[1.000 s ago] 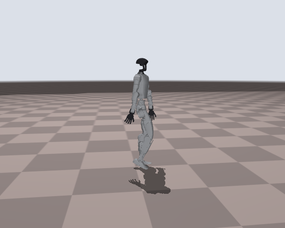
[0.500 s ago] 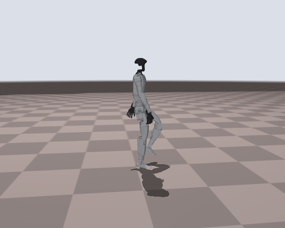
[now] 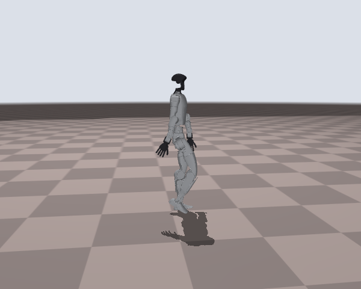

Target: In place motions

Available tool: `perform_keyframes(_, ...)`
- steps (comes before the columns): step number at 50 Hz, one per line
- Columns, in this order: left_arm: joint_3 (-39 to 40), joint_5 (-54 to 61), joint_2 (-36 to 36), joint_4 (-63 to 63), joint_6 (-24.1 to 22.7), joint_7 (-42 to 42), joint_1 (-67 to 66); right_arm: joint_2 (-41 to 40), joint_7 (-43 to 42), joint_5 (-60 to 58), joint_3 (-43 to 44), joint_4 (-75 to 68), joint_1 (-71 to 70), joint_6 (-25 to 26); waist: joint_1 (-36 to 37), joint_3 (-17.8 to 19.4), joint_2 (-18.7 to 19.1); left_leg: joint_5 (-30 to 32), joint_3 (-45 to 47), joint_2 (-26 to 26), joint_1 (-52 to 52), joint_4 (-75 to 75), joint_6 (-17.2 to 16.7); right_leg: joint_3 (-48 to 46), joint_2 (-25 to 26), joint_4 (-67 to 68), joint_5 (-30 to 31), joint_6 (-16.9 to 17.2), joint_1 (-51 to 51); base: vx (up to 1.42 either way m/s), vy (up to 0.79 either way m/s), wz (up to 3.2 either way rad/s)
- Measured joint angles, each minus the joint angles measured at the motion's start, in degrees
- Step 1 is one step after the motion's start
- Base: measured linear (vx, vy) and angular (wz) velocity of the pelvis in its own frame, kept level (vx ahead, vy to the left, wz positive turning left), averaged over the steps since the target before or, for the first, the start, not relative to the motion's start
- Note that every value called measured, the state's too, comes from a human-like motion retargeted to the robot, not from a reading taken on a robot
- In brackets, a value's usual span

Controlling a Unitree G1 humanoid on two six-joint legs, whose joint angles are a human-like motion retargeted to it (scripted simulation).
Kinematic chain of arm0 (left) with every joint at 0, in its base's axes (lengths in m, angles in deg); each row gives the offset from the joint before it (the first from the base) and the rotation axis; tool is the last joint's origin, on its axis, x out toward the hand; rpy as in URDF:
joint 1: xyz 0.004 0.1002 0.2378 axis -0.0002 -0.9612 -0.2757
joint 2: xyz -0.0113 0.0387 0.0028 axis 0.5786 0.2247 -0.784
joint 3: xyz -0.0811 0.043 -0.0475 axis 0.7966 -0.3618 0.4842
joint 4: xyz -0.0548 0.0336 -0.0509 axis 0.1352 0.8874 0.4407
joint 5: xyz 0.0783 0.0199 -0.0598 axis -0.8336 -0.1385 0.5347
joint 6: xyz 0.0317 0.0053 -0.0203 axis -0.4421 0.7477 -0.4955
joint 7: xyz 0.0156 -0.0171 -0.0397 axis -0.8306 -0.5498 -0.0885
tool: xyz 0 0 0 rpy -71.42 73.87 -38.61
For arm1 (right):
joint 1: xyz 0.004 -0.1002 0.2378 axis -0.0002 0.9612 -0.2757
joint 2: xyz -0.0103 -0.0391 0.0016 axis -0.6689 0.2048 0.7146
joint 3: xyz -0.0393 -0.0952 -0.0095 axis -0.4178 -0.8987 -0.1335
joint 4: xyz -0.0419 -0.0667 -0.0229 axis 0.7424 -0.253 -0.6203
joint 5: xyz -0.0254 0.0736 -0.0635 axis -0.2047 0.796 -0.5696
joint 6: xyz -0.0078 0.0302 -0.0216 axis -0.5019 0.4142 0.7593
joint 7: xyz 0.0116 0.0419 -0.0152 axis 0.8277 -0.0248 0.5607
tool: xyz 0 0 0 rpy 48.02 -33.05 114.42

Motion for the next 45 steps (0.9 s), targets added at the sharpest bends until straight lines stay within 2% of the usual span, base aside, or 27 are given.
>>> perform_keyframes(3, -0.15, -0.11, 1.88, -3.02, -0.72, 1.76, 1.46, -0.46, -3.76, -1.0, 0.52, 0.03, -0.93, 0.89, -2.4, 2.04, 0.75, 0.49, 1.84, 1.5, 0.13, -0.61, 0.18, -1.02, -2.24, 14.41, -4.66, -1.02, -7.29, -0.18, 0.05, -0.38)
perform_keyframes(5, 0.54, -0.73, 2.57, -3.41, -1.32, 1.19, 1.23, -1.21, -4.4, -1.84, 0.31, 1.07, -0.62, 0.06, -5.6, 2.32, 1.95, 0.61, 0.91, 3.16, -0.93, -0.09, 0.0, -0.74, -1.15, 18.95, -6.28, -0.17, -10.83, -0.08, 0.01, 0.2)
perform_keyframes(8, 0.68, -1.75, 2.37, -1.94, -1.57, -0.5, 1.13, -2.72, -0.34, -2.25, 0.3, 4.21, 1.23, -2.23, -6.13, 2.16, 2.98, 0.5, 0.84, 4.78, -1.9, 0.55, -0.16, 0.74, 1.38, 18.42, -6.34, 0.67, -11.77, 0.0, -0.02, -0.14)
perform_keyframes(10, 0.17, -2.06, 2.17, -0.27, -1.47, -0.07, 1.19, -4.12, 1.62, -1.81, 0.67, 5.83, 2.06, -3.13, -5.17, 2.7, 2.15, 0.46, 1.6, 4.46, -0.68, 0.28, -0.25, 1.44, 1.82, 15.16, -5.77, -0.01, -8.86, 0.02, -0.03, -0.29)
perform_keyframes(13, 0.79, -3.12, 0.94, 2.15, -0.81, 0.7, -0.46, -5.57, 1.62, -0.44, 0.46, 6.05, 2.46, -3.6, -3.91, 2.34, 0.9, 0.47, 2.48, 3.32, 1.15, -0.26, -0.4, 2.13, 3.23, 4.95, -4.59, -1.51, -1.21, 0.09, -0.03, -0.18)
perform_keyframes(17, 3.33, -4.2, -1.8, 2.99, -1.26, -0.47, -5.75, -6.47, 1.74, -0.18, -1.46, 5.58, 1.68, -3.55, -4.17, 0.15, -0.66, -0.7, 1.86, 1.06, 1.94, 0.61, -0.7, 1.24, 4.61, -17.04, -2.89, -1.94, 12.22, 0.13, -0.06, 0.29)
perform_keyframes(20, 5.01, -3.78, -3.53, 2.28, -1.81, -2.26, -11.17, -6.57, -0.02, -0.75, -4.23, 4.96, -0.12, -3.15, -5.35, -1.64, -2.69, -3.36, 0.94, -0.8, 1.89, 4.31, -0.96, -3.66, 3.79, -34.41, -12.08, -3.03, 22.23, 0.11, -0.07, 1.1)
perform_keyframes(21, 5.38, -3.39, -3.82, 2.03, -2.22, -3.14, -13.16, -6.66, -1.17, -1.42, -5.25, 4.78, -0.89, -2.56, -9.83, -2.22, -3.3, -3.25, -4.82, -2.66, -0.14, 7.56, -0.28, -8.8, 3.76, -38.79, -11.45, -5.45, 23.07, 0.08, -0.09, 2.28)
perform_keyframes(22, 5.87, -3.09, -4.05, 1.92, -2.55, -3.93, -14.96, -6.72, -2.1, -2.2, -6.47, 4.66, -1.74, -2.0, -11.0, -3.1, -3.92, -2.17, -6.73, -3.75, -2.23, 11.14, 0.3, -10.38, 3.54, -42.1, -10.71, -6.96, 23.46, 0.04, -0.08, 0.6)
perform_keyframes(23, 6.58, -2.96, -4.18, 2.1, -2.73, -4.55, -16.38, -6.69, -2.58, -3.21, -8.11, 4.66, -2.76, -1.52, -5.55, -4.61, -4.53, 0.87, -0.97, -3.31, -4.44, 15.38, 0.68, -4.88, 2.95, -43.26, -9.73, -6.64, 22.97, -0.12, -0.05, -1.33)
perform_keyframes(25, 7.43, -2.62, -4.25, 2.65, -2.53, -5.24, -16.75, -6.74, -2.05, -5.19, -10.03, 5.52, -6.59, -1.55, -1.86, -5.41, -5.63, 11.41, 2.75, 2.43, -14.17, 31.22, -1.27, -2.35, -0.08, -44.06, -8.9, -5.08, 21.09, -0.4, -0.01, -1.02)
perform_keyframes(27, 8.35, -1.64, -4.11, 2.79, -2.75, -5.37, -16.14, -6.83, -2.37, -6.91, -11.04, 8.82, -10.15, -2.16, -0.83, -1.31, -6.69, 18.82, -0.91, 3.41, -23.72, 45.11, 1.33, -3.5, -1.11, -43.95, -7.74, -5.64, 20.93, -0.51, -0.05, 0.23)
perform_keyframes(30, 8.54, -0.67, -2.65, 3.84, -2.96, -1.06, -16.49, -6.28, -0.38, -9.68, -13.22, 13.11, -16.05, -4.26, 0.66, 4.61, -8.48, 11.26, -0.03, 8.75, -35.07, 65.22, 6.59, -5.79, -0.91, -44.21, -7.05, -7.87, 23.2, -0.3, -0.06, 0.01)
perform_keyframes(32, 9.24, -3.1, -2.44, 6.53, -1.34, 1.35, -16.36, -6.51, 0.11, -10.51, -12.83, 15.4, -18.04, -4.11, 3.55, 5.35, -9.31, 6.98, 1.72, 11.4, -43.1, 74.95, 9.22, -4.25, -2.01, -42.54, -7.43, -8.39, 21.95, -0.13, -0.04, -0.41)
perform_keyframes(35, 9.97, -4.56, -2.29, 8.96, -0.3, 1.56, -18.78, -7.65, 0.35, -8.51, -12.31, 18.91, -18.22, -5.01, 7.32, 4.38, -9.99, 3.06, 0.61, 12.68, -55.17, 86.55, 9.68, -3.45, -2.65, -40.72, -7.63, -9.7, 19.59, 0.07, -0.07, -0.71)
perform_keyframes(38, 9.48, -4.74, -2.24, 8.71, -0.32, 3.12, -21.32, -8.27, 2.84, -3.39, -13.78, 21.92, -18.26, -6.65, 8.9, 4.5, -10.86, 1.22, 1.49, 12.83, -62.21, 92.06, 9.66, -3.28, -2.9, -38.12, -8.55, -11.26, 17.61, 0.04, -0.02, -0.48)
perform_keyframes(42, 10.4, -5.57, -2.46, 8.8, 0.21, 3.36, -21.89, -9.65, 4.94, -1.86, -13.99, 24.52, -17.07, -7.57, 8.65, 5.41, -11.1, 0.25, 2.24, 12.83, -62.46, 91.9, 9.09, -3.45, -2.68, -37.71, -8.92, -11.69, 17.99, 0.0, 0.0, 0.0)
perform_keyframes(45, 10.15, -4.84, -2.46, 7.81, 0.41, 3.27, -21.66, -9.83, 4.52, -2.28, -14.17, 23.89, -15.14, -8.13, 8.01, 4.99, -10.93, 0.78, 2.28, 12.87, -55.28, 86.45, 8.46, -4.44, -2.58, -38.2, -9.19, -11.4, 18.94, 0.07, 0.0, 0.25)
